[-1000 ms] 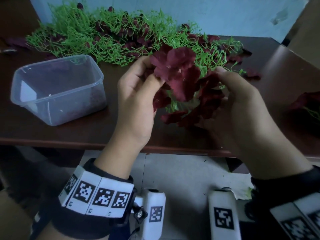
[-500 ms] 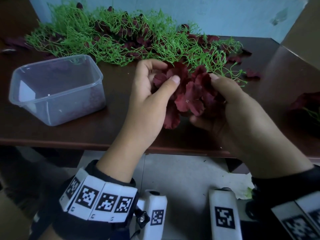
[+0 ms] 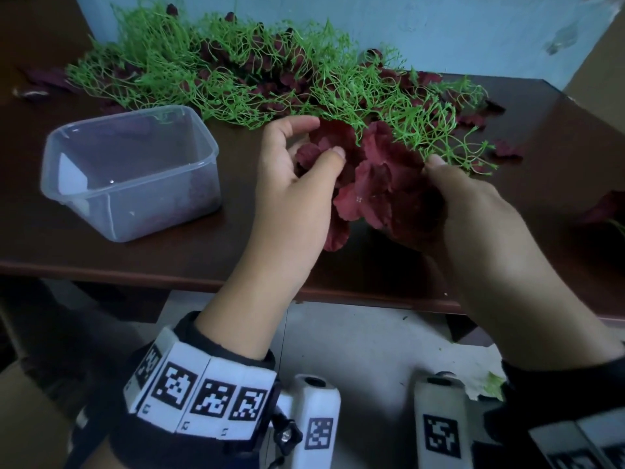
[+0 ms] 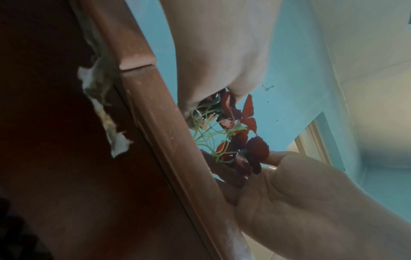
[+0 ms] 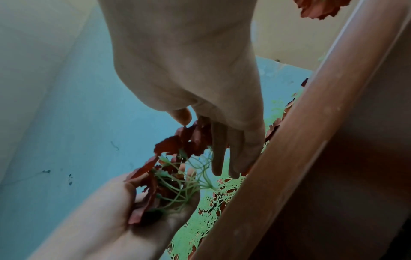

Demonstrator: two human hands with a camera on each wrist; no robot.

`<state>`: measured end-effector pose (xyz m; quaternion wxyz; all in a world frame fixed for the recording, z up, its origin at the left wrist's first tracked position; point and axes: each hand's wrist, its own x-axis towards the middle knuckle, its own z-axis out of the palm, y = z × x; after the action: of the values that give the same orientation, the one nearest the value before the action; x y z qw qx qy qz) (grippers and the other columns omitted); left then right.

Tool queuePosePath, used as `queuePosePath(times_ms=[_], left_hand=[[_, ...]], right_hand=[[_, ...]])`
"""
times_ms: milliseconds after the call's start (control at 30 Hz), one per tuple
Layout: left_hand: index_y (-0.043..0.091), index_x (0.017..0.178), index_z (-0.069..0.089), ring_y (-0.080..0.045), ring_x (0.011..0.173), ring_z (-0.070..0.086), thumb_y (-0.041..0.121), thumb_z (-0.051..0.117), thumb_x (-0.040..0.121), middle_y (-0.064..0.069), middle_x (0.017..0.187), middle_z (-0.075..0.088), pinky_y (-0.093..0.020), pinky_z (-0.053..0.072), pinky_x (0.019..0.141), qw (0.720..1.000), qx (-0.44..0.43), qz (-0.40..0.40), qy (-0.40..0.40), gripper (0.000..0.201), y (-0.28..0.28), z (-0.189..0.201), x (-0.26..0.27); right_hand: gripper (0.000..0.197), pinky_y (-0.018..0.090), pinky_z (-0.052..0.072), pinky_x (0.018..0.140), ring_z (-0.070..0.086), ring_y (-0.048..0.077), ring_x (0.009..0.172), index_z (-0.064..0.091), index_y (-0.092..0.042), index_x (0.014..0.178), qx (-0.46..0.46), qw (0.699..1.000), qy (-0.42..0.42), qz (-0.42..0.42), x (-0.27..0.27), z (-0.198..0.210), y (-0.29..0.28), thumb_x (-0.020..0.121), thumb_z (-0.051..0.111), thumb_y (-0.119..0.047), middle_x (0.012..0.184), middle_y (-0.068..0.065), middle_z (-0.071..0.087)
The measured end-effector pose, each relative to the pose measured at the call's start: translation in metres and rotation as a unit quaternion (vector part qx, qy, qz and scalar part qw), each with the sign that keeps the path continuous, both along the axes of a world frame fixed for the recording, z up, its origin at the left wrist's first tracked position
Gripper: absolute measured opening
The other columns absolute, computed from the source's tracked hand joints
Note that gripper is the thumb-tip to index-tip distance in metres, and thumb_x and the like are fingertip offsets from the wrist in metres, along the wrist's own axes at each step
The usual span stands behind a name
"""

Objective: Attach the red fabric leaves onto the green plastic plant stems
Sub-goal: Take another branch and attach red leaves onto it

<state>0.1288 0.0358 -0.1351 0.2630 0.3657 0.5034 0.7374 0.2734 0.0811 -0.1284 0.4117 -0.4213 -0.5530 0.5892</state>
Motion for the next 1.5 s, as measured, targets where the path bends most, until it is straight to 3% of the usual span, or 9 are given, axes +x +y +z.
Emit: queuePosePath(times_ms=[167, 367, 433, 533, 733, 1033, 1267, 1400, 1500], left_hand=[[0.024, 0.114, 0.059, -0.029, 0.112, 0.067, 0.019, 0.065, 0.08, -0.011, 0.119, 0.069, -0.056, 0.053, 0.101, 1.0, -0.004, 0.013, -0.02, 0.035, -0.003, 0.003, -0.004], [0.023, 0.129, 0.053, -0.021, 0.12, 0.063, 0.023, 0.065, 0.078, -0.008, 0.127, 0.064, -0.042, 0.054, 0.102, 0.999, -0.018, 0.026, -0.026, 0.052, -0.013, 0.007, -0.008], [0.023, 0.133, 0.051, -0.018, 0.123, 0.061, 0.028, 0.066, 0.077, -0.006, 0.131, 0.062, -0.042, 0.053, 0.104, 0.999, -0.023, 0.045, -0.005, 0.058, -0.018, 0.01, -0.01], [0.025, 0.134, 0.051, -0.019, 0.119, 0.062, 0.025, 0.063, 0.081, -0.007, 0.129, 0.062, -0.043, 0.054, 0.102, 0.998, -0.029, 0.054, -0.003, 0.055, -0.027, 0.015, -0.018], [0.029, 0.127, 0.057, -0.016, 0.107, 0.065, 0.017, 0.066, 0.089, -0.007, 0.126, 0.062, -0.043, 0.056, 0.097, 0.997, -0.045, 0.063, -0.023, 0.04, -0.051, 0.026, -0.044], [0.028, 0.127, 0.059, -0.032, 0.103, 0.07, 0.015, 0.065, 0.088, -0.009, 0.123, 0.067, -0.05, 0.06, 0.09, 0.991, -0.035, 0.116, -0.05, 0.041, -0.107, 0.04, -0.082], [0.023, 0.116, 0.065, -0.027, 0.11, 0.07, 0.018, 0.063, 0.077, -0.012, 0.12, 0.07, -0.05, 0.058, 0.097, 0.98, -0.019, 0.193, -0.048, 0.039, -0.174, 0.058, -0.132], [0.015, 0.117, 0.063, -0.027, 0.11, 0.07, 0.028, 0.06, 0.088, -0.013, 0.119, 0.071, -0.052, 0.056, 0.099, 0.968, -0.005, 0.241, -0.062, 0.032, -0.215, 0.061, -0.157], [0.009, 0.123, 0.059, -0.025, 0.109, 0.072, 0.048, 0.047, 0.102, -0.013, 0.119, 0.072, -0.049, 0.057, 0.097, 0.956, 0.009, 0.272, -0.109, 0.046, -0.242, 0.06, -0.173]], right_hand=[[0.041, 0.044, 0.058, 0.09, 0.071, 0.027, 0.103, 0.068, -0.01, 0.117, 0.023, 0.997, 0.077, 0.009, -0.012, -0.001, -0.001, 0.097, 0.053, -0.043, 0.114, 0.011, 0.073], [0.031, 0.048, 0.058, 0.089, 0.073, 0.027, 0.099, 0.076, -0.029, 0.08, 0.052, 0.996, 0.069, 0.024, -0.023, -0.002, -0.005, 0.093, 0.054, -0.046, 0.099, 0.007, 0.076], [0.028, 0.03, 0.06, 0.079, 0.073, 0.009, 0.086, 0.072, -0.023, 0.085, 0.058, 0.995, 0.07, 0.032, -0.031, -0.001, -0.01, 0.097, 0.053, -0.039, 0.09, -0.005, 0.075], [0.028, 0.04, 0.054, 0.097, 0.067, 0.009, 0.108, 0.072, -0.035, 0.107, 0.047, 0.996, 0.074, -0.007, -0.046, 0.004, -0.018, 0.089, 0.053, -0.046, 0.117, -0.008, 0.07], [0.046, 0.05, 0.058, 0.088, 0.073, 0.028, 0.092, 0.075, -0.034, 0.063, 0.062, 0.994, 0.088, 0.027, -0.076, 0.02, -0.042, 0.1, 0.049, -0.037, 0.079, -0.001, 0.076], [0.037, 0.044, 0.053, 0.099, 0.065, 0.014, 0.115, 0.063, -0.028, 0.127, 0.108, 0.979, 0.133, 0.109, -0.136, 0.029, -0.087, 0.094, 0.048, -0.032, 0.124, -0.003, 0.068], [0.031, 0.029, 0.059, 0.083, 0.072, 0.011, 0.098, 0.07, -0.019, 0.112, 0.107, 0.962, 0.134, 0.214, -0.191, 0.045, -0.139, 0.106, 0.039, -0.012, 0.105, -0.001, 0.075], [0.043, 0.038, 0.057, 0.091, 0.07, 0.003, 0.088, 0.07, -0.03, 0.074, 0.079, 0.951, 0.146, 0.259, -0.226, 0.054, -0.172, 0.105, 0.044, -0.015, 0.075, -0.022, 0.073], [0.04, 0.047, 0.055, 0.095, 0.072, 0.014, 0.093, 0.076, -0.03, 0.072, 0.053, 0.948, 0.108, 0.296, -0.264, 0.048, -0.19, 0.101, 0.048, -0.033, 0.084, -0.009, 0.077]])
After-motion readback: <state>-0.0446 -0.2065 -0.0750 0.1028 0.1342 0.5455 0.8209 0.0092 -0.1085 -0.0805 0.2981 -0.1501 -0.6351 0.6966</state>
